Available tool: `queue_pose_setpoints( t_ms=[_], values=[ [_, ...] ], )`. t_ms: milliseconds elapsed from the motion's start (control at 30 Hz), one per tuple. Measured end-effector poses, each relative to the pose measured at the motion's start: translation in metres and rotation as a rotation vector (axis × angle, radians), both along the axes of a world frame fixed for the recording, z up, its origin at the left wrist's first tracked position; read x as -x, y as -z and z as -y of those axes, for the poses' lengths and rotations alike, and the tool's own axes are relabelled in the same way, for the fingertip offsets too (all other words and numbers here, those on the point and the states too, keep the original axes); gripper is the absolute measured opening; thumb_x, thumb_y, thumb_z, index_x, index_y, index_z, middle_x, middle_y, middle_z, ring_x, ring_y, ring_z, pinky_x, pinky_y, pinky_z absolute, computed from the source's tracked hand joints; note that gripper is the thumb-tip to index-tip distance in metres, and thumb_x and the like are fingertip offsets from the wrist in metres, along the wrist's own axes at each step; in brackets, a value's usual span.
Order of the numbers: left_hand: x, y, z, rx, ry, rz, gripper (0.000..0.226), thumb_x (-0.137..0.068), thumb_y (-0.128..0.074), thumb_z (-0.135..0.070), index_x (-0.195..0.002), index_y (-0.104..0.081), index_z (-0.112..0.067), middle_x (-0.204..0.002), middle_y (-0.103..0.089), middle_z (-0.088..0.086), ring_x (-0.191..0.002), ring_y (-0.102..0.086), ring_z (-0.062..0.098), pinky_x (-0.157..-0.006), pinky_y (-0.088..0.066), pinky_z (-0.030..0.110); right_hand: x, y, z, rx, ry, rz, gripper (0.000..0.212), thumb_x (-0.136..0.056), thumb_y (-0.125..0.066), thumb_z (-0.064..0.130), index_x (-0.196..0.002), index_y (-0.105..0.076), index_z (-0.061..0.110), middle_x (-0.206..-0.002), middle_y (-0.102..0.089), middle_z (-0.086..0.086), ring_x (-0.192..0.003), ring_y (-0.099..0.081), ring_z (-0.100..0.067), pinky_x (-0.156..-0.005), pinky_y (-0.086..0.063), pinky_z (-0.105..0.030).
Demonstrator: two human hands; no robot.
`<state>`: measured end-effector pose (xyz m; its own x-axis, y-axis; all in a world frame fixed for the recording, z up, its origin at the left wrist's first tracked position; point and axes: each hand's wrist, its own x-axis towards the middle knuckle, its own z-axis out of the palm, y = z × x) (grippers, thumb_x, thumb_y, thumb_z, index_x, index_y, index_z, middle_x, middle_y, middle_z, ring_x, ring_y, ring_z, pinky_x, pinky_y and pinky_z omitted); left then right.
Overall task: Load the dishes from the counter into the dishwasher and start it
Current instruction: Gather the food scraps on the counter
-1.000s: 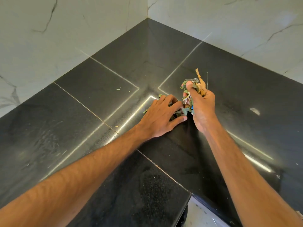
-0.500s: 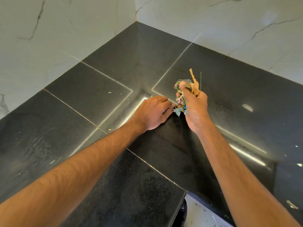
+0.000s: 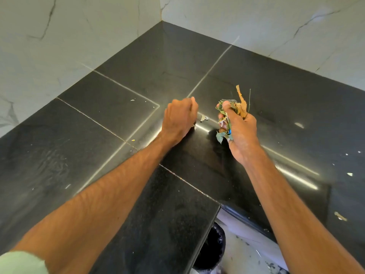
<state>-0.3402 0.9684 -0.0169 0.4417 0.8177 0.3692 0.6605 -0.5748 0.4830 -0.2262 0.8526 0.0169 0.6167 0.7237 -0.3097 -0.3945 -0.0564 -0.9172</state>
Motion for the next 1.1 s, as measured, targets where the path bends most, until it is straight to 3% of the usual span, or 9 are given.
queue_pose_setpoints(
  t_ms=[67,133,200,333,467,600,767,900,1100],
  values=[
    [0.007,-0.009,0.013,0.101,-0.179,0.163,0.053,-0.1,-0.042,-0.02,-0.053,-0.02,-0.013,-0.047,-0.02,0.003,-0.039,-0.026,0.017,-0.051,-0.027,0.036,0.003,0.0,0.01,0.004,-0.008,-0.028,0.012,-0.096,-0.068,0.025,-0.095,-0.076,0.015,-0.078,-0.07,0.003,-0.067,-0.058,-0.007,-0.058,-0.045,-0.02],
    [0.017,-0.017,0.03,0.246,-0.326,0.318,0.051,-0.094,-0.047,-0.019,-0.05,-0.021,-0.014,-0.045,-0.02,-0.001,-0.04,-0.02,0.014,-0.051,-0.024,0.036,0.007,0.0,0.021,-0.007,-0.018,-0.066,0.013,-0.096,-0.068,0.024,-0.097,-0.075,0.013,-0.077,-0.068,0.0,-0.061,-0.054,-0.007,-0.054,-0.043,-0.019],
    [0.027,-0.025,0.053,0.451,-0.427,0.484,0.042,-0.086,-0.048,-0.021,-0.048,-0.031,-0.016,-0.046,-0.03,0.0,-0.044,-0.029,0.015,-0.048,-0.027,0.033,0.013,-0.001,0.034,-0.014,-0.032,-0.104,0.016,-0.096,-0.068,0.024,-0.102,-0.074,0.01,-0.076,-0.066,-0.001,-0.058,-0.052,-0.006,-0.052,-0.042,-0.019],
    [0.035,-0.048,0.115,0.856,-0.503,0.847,0.032,-0.09,-0.052,-0.018,-0.059,-0.045,-0.02,-0.048,-0.039,-0.005,-0.04,-0.036,0.01,-0.041,-0.025,0.02,0.023,-0.008,0.073,-0.042,-0.077,-0.178,0.015,-0.095,-0.069,0.023,-0.103,-0.073,0.011,-0.08,-0.066,-0.003,-0.059,-0.056,-0.006,-0.053,-0.044,-0.018],
    [0.037,-0.065,0.187,1.085,-0.478,1.063,0.03,-0.096,-0.05,-0.012,-0.067,-0.047,-0.02,-0.048,-0.037,-0.009,-0.039,-0.031,0.005,-0.036,-0.018,0.017,0.035,-0.017,0.125,-0.061,-0.11,-0.221,0.014,-0.096,-0.068,0.022,-0.102,-0.072,0.011,-0.077,-0.065,-0.003,-0.058,-0.056,-0.006,-0.05,-0.043,-0.018],
    [0.04,-0.069,0.257,1.225,-0.451,1.167,0.036,-0.095,-0.051,-0.009,-0.062,-0.045,-0.021,-0.05,-0.033,-0.007,-0.039,-0.026,0.005,-0.032,-0.016,0.017,0.044,-0.018,0.175,-0.017,-0.129,-0.183,0.02,-0.095,-0.069,0.025,-0.103,-0.074,0.007,-0.077,-0.067,-0.003,-0.059,-0.057,-0.007,-0.052,-0.045,-0.02],
    [0.053,-0.055,0.33,1.299,-0.454,1.092,0.04,-0.094,-0.052,-0.011,-0.058,-0.04,-0.023,-0.049,-0.028,-0.006,-0.043,-0.021,0.009,-0.035,-0.015,0.019,0.063,0.003,0.236,0.033,-0.128,-0.157,0.019,-0.094,-0.069,0.024,-0.101,-0.076,0.007,-0.08,-0.069,-0.006,-0.066,-0.061,-0.01,-0.058,-0.048,-0.022],
    [0.062,-0.018,0.377,1.457,-0.502,1.12,0.041,-0.095,-0.051,-0.01,-0.058,-0.039,-0.023,-0.047,-0.028,-0.007,-0.039,-0.022,0.007,-0.034,-0.015,0.018,0.078,0.038,0.279,0.085,-0.153,-0.156,0.015,-0.094,-0.069,0.025,-0.091,-0.079,0.014,-0.075,-0.066,-0.006,-0.064,-0.057,-0.013,-0.057,-0.047,-0.025],
    [0.069,0.08,0.402,1.696,-0.687,1.277,0.043,-0.101,-0.04,-0.007,-0.061,-0.035,-0.022,-0.045,-0.025,-0.009,-0.031,-0.021,0.002,-0.026,-0.013,0.014,0.101,0.136,0.317,0.288,-0.027,-0.147,0.015,-0.09,-0.074,0.027,-0.091,-0.078,0.012,-0.08,-0.074,-0.005,-0.075,-0.068,-0.018,-0.068,-0.053,-0.032]
  ],
)
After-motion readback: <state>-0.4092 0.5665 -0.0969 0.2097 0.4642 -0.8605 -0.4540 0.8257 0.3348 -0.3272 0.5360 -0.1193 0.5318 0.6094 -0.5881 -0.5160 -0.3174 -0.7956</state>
